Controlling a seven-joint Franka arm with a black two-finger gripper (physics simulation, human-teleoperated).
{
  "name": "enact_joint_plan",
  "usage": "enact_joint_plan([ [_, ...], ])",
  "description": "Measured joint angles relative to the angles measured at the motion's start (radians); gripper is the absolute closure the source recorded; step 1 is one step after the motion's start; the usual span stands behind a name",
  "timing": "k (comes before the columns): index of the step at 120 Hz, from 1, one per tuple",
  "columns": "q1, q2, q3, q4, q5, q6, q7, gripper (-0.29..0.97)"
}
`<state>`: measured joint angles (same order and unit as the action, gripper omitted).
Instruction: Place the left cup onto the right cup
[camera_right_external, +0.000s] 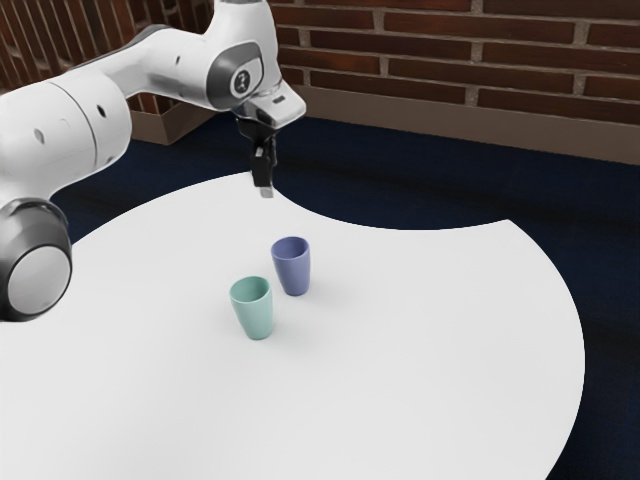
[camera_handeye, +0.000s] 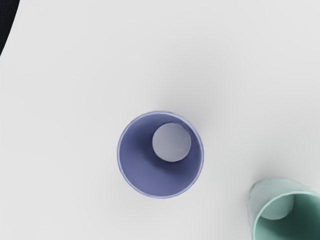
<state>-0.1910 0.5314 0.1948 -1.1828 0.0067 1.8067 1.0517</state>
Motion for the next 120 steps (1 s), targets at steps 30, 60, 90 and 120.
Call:
enact_joint_plan([
  [30,0.007,0.062,0.0,0.003,-0.005,0.032,0.003,0.0],
  [60,0.005,0.116,0.0,0.015,-0.013,0.05,0.006,0.0],
  [90,0.004,0.158,0.0,0.022,-0.019,0.061,0.009,0.0],
  [120,0.002,0.172,0.003,0.019,-0.033,0.063,0.01,0.0],
])
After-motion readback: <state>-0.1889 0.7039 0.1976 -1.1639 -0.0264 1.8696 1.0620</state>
